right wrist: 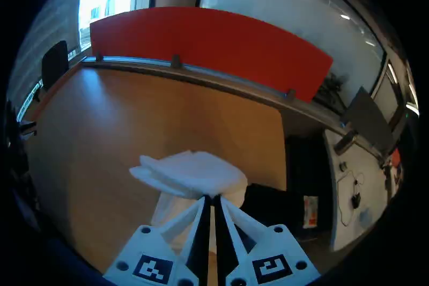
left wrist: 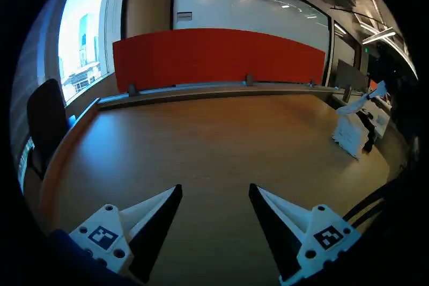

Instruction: Fold towel

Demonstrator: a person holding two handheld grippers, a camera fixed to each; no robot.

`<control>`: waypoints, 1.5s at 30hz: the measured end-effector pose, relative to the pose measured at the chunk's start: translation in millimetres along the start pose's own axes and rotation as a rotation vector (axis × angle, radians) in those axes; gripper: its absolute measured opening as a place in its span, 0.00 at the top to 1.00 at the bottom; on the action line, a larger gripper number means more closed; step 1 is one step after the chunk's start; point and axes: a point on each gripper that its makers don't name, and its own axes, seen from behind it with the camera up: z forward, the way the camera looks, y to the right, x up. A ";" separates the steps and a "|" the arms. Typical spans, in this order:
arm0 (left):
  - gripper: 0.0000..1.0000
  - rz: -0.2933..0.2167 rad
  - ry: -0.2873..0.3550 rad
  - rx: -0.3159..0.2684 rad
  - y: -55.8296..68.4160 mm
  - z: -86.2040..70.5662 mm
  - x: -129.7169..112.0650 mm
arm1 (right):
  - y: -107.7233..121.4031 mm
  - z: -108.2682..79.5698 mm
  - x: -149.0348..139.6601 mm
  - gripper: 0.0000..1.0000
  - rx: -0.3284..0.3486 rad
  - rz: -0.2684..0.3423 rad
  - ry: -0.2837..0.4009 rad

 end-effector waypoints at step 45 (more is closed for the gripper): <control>0.08 0.015 -0.005 0.021 -10.0 -16.6 -3.2 | 25.3 45.1 -110.6 0.95 -0.091 0.135 -0.217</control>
